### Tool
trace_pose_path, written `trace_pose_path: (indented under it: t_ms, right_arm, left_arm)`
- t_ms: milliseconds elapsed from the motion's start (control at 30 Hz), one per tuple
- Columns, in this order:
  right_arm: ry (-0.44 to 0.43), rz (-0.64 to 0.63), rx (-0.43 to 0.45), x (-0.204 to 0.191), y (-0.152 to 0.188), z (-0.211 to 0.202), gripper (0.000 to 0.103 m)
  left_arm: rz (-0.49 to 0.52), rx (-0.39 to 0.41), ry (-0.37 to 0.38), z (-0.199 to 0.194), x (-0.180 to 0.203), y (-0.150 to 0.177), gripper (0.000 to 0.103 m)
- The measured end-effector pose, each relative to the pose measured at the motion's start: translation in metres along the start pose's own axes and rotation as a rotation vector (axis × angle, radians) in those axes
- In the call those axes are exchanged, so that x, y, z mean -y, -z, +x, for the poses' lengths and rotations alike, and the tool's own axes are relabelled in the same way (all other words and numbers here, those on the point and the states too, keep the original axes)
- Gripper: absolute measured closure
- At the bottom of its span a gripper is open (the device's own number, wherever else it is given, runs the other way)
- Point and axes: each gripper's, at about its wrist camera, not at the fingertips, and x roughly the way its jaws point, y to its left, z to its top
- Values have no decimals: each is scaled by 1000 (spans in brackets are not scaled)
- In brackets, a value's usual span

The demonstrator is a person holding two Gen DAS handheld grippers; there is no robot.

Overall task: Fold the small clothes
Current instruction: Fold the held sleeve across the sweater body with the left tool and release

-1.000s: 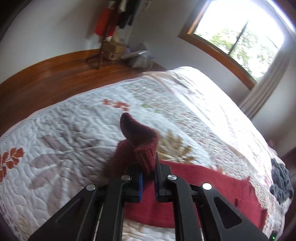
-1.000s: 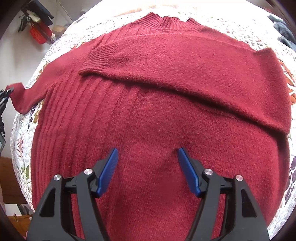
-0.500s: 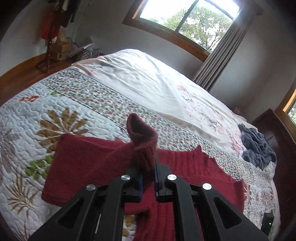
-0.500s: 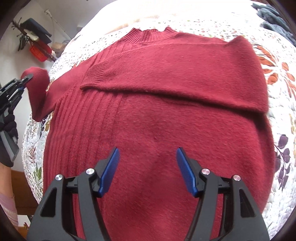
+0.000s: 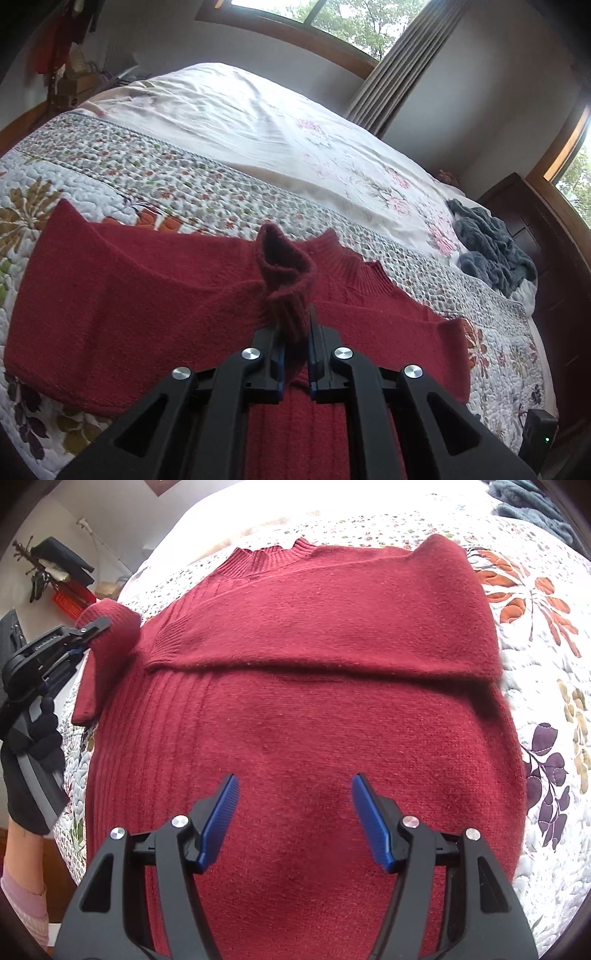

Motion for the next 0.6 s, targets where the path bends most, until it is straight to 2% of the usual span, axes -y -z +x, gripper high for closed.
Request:
trace_pose_path:
  t_ms: [267, 500, 600]
  right_arm:
    - [-4, 30, -5, 13, 3, 2, 40]
    - [-10, 56, -13, 24, 8, 6, 40]
    - [-14, 62, -17, 26, 8, 8, 40]
  left_arm:
    - [28, -75, 39, 35, 39, 27, 94]
    - [46, -211, 6, 77, 40, 55, 93]
    - [70, -217, 15, 78, 40, 66, 91]
